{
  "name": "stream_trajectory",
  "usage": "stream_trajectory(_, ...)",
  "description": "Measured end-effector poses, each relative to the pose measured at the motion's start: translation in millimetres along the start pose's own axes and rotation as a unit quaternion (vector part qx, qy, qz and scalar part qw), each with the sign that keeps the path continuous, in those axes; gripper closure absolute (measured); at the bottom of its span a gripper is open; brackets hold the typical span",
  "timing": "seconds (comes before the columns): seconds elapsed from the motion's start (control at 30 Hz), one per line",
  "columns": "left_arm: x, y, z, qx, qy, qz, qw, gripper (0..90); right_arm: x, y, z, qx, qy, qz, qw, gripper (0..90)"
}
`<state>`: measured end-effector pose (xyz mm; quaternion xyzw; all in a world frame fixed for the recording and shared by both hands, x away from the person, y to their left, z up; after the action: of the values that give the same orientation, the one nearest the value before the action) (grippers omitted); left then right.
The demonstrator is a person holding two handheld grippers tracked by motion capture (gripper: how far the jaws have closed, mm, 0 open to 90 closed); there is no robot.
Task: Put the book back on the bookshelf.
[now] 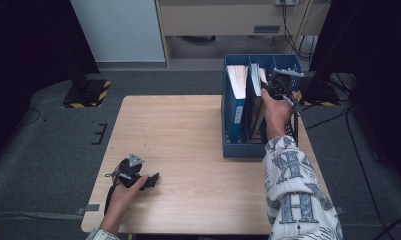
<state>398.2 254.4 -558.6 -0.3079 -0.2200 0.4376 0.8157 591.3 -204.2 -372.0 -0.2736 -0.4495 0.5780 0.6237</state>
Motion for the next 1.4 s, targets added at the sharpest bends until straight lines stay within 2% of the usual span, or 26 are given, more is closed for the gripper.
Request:
stream_trajectory(0.23,0.0,0.0,0.0,0.0,0.0,0.0,1.0,0.0,-0.9,-0.9,2.3,0.007,-0.008,0.0,0.9999,73.0)
stream_trajectory(0.6,-0.1,-0.1,-0.1,0.0,0.0,0.0,1.0,0.0,-1.6,-7.3,18.1,0.007,-0.019,-0.001,0.9998,59.4)
stream_trajectory(1.4,-0.3,-0.2,-0.1,0.0,0.0,0.0,1.0,0.0,-1.6,-11.2,30.1,0.01,-0.024,0.006,0.9997,53.6)
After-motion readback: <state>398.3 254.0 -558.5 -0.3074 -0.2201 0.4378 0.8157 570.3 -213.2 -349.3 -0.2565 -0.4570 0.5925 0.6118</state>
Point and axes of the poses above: each handheld gripper's, and its own axes: z roughly backward along the jaws, y roughly out of its underside, x roughly to its left, the point moved 3 cm from there along -z, roughly forward along the jaws, and after that the axes turned 7 degrees about -z, right-handed, at the moved point
